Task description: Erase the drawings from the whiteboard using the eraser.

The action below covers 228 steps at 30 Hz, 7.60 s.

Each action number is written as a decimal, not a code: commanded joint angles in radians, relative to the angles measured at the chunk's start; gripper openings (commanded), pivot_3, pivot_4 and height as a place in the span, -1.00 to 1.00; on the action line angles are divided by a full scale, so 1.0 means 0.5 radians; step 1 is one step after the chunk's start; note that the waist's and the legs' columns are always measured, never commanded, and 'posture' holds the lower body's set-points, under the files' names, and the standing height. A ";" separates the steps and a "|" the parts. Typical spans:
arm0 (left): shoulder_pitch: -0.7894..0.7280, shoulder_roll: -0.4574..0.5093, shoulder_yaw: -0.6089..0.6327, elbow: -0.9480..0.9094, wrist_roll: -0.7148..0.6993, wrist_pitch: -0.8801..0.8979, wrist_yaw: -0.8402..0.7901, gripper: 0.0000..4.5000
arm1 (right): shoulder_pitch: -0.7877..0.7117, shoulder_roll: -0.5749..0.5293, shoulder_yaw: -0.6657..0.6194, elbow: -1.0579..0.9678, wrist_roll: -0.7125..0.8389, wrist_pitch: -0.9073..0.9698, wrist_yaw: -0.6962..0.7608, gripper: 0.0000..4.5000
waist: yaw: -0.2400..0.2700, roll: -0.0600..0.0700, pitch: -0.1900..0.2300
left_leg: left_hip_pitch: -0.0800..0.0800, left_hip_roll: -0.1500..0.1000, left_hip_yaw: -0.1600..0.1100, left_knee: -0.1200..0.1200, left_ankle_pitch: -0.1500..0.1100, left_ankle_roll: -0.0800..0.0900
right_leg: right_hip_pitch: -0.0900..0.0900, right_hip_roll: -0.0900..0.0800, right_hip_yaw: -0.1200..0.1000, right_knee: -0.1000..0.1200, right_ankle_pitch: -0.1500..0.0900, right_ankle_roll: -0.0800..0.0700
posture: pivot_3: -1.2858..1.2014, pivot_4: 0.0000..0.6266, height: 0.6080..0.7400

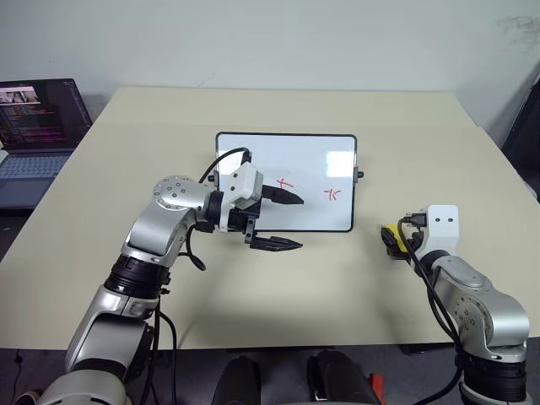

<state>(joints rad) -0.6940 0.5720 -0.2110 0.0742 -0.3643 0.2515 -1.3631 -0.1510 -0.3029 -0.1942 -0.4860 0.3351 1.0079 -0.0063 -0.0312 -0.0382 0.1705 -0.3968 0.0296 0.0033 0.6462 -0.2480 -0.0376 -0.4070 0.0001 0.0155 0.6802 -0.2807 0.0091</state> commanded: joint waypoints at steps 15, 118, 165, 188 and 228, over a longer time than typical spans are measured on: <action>0.023 0.009 0.054 -0.052 0.017 -0.016 0.029 1.00 | -0.051 0.038 -0.020 0.128 -0.085 -0.137 0.073 0.56 | 0.000 0.000 0.000 | 0.000 0.000 0.000 0.000 0.000 0.000 | 0.000 0.000 0.000 0.000 0.001 -0.001 | 0.03 -0.52 1.00; 0.715 0.354 0.512 -0.554 0.178 0.656 1.233 1.00 | -2.154 0.492 1.230 2.584 -1.177 -1.543 1.302 -0.57 | 0.001 -0.001 0.002 | 0.000 0.003 -0.003 0.002 0.001 -0.001 | -0.007 -0.025 -0.005 0.016 0.006 -0.009 | 0.03 -0.52 1.00; 0.699 0.304 0.482 -0.555 0.192 0.660 1.208 1.00 | -1.948 0.502 0.994 2.486 -1.017 -1.355 1.245 -0.57 | 0.004 -0.001 0.002 | 0.013 0.001 -0.003 0.001 0.004 0.000 | 0.003 -0.026 -0.004 0.020 0.006 -0.009 | 0.03 -0.52 1.00; 0.647 0.299 0.447 -0.505 0.203 0.641 1.170 1.00 | -1.673 0.353 1.267 2.159 -1.100 -1.236 1.493 -0.57 | -0.003 -0.001 0.001 | 0.015 0.001 -0.002 -0.001 0.009 0.004 | 0.004 -0.025 -0.004 0.016 0.006 -0.009 | 0.03 -0.52 1.00; 0.721 0.278 0.463 -0.568 0.179 0.683 1.221 1.00 | -1.819 0.516 1.202 2.382 -1.163 -1.469 1.172 -0.57 | -0.001 0.000 0.003 | 0.011 0.003 -0.003 -0.006 0.012 0.010 | 0.004 -0.024 -0.006 0.005 0.010 -0.012 | 0.03 -0.52 1.00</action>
<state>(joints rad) -0.3262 0.7122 0.0053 -0.1781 -0.2685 0.6014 -0.7547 -1.0447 -0.0296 0.4380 0.6538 -0.2152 0.2656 0.6531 -0.0316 -0.0382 0.1720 -0.3910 0.0310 0.0020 0.6434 -0.2418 -0.0325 -0.4050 -0.0121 0.0127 0.6827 -0.2755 0.0034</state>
